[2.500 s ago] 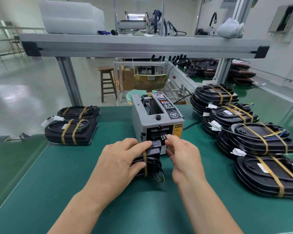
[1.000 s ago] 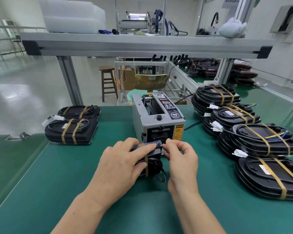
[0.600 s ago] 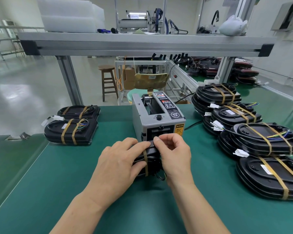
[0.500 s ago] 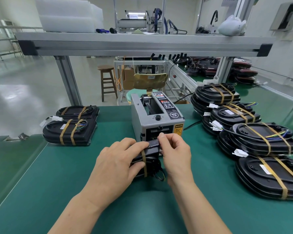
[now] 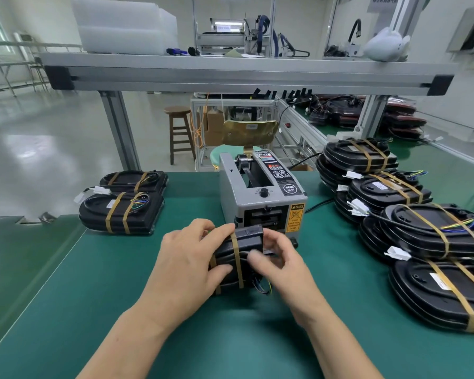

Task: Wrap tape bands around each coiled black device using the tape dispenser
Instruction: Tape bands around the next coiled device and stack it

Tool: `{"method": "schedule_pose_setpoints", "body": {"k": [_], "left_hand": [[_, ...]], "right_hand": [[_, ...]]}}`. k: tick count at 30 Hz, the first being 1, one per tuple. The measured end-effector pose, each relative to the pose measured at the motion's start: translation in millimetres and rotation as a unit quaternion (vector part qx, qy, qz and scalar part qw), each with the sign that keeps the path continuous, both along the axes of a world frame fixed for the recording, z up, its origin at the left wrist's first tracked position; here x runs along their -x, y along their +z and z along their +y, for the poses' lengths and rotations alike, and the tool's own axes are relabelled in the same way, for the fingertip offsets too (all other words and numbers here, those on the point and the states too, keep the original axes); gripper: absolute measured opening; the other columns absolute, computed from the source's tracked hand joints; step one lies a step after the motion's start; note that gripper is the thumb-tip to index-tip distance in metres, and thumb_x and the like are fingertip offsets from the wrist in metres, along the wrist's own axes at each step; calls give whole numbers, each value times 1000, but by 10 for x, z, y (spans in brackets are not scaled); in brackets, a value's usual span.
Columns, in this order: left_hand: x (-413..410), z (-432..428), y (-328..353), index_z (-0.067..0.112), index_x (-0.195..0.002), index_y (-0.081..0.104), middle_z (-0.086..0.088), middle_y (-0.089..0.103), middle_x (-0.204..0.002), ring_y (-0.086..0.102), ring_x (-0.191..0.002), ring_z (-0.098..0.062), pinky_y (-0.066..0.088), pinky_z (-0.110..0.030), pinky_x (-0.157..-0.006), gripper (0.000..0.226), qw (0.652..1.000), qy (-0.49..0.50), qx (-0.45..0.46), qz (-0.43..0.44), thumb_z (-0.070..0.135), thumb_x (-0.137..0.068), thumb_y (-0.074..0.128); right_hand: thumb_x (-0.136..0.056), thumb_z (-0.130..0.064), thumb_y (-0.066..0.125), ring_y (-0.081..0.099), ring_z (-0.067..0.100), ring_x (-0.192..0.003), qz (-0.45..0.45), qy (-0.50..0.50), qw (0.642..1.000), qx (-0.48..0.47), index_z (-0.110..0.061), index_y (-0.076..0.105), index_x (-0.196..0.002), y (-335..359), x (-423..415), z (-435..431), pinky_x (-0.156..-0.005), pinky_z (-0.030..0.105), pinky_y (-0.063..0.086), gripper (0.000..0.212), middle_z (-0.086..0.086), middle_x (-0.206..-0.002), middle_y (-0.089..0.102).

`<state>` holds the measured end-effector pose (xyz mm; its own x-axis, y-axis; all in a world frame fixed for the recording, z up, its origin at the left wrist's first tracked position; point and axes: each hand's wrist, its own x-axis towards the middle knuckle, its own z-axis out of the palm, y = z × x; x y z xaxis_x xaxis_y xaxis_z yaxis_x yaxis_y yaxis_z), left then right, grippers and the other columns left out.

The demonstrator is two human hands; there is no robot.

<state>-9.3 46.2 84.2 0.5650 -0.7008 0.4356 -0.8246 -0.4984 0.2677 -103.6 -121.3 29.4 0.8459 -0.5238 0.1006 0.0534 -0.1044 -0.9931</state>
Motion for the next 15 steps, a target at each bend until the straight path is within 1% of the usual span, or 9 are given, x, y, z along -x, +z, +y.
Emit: {"method": "schedule_pose_setpoints", "body": {"k": [2,4,6,7,9,10,12,13,15], "left_hand": [[-10,33,-37,36,-135,58,-3,59,-119,57,-108,-28,35,-53,-104,68,999,36,-3,-25,44,-72,82],[-33,104,-76,37,-137,56,-5,58,-121,55,-114,-29,34,-57,-105,75,997,75,2,-8,58,-68,78],[-78,215,-135,38,-146,42,1,50,-129,48,-119,-22,38,-49,-104,92,994,86,18,70,68,-64,72],[-107,282,-175,40,-150,32,7,44,-130,45,-121,-16,40,-42,-103,101,986,79,49,142,66,-62,75],[-157,402,-258,44,-152,19,17,42,-126,46,-119,-4,41,-30,-99,111,947,83,133,279,49,-63,86],[-176,450,-305,45,-150,20,20,46,-122,52,-112,1,42,-26,-95,109,923,102,171,328,39,-66,88],[-216,530,-414,43,-143,35,17,61,-111,61,-98,9,44,-20,-85,91,871,126,255,401,19,-72,86],[-239,570,-458,41,-134,44,14,67,-106,64,-94,7,46,-19,-82,78,849,133,295,418,12,-73,85],[-301,660,-511,35,-114,55,16,71,-102,67,-92,1,49,-20,-79,56,825,145,353,416,7,-74,83]], "right_hand": [[-67,-45,82,58,9,-123,45,41,997,44,-34,52,-133,-73,41,25,-108,35,44,74,-11,-128,65],[-73,-34,82,60,5,-119,42,46,996,63,-32,52,-134,-87,47,48,-108,34,45,69,-13,-126,66],[-77,-31,80,62,4,-117,39,29,995,86,-30,54,-133,-80,38,61,-107,34,46,62,-15,-124,67],[-78,-30,81,62,4,-116,40,18,995,95,-29,54,-134,-80,31,72,-106,34,46,62,-15,-124,68],[-79,-27,83,62,2,-115,43,-9,994,95,-27,54,-136,-87,7,119,-105,30,47,64,-15,-123,67],[-77,-27,84,61,-2,-114,45,-25,994,94,-28,54,-136,-85,-8,160,-102,23,47,66,-16,-123,66],[-74,-29,86,59,-11,-109,47,-53,992,106,-38,54,-127,-74,-60,269,-91,5,44,63,-23,-120,64],[-73,-30,87,58,-13,-107,47,-61,991,113,-46,53,-120,-64,-102,331,-87,1,42,60,-26,-118,63],[-73,-32,86,58,-14,-104,49,-64,990,118,-53,50,-109,-23,-214,466,-82,0,41,55,-28,-113,63]]}}
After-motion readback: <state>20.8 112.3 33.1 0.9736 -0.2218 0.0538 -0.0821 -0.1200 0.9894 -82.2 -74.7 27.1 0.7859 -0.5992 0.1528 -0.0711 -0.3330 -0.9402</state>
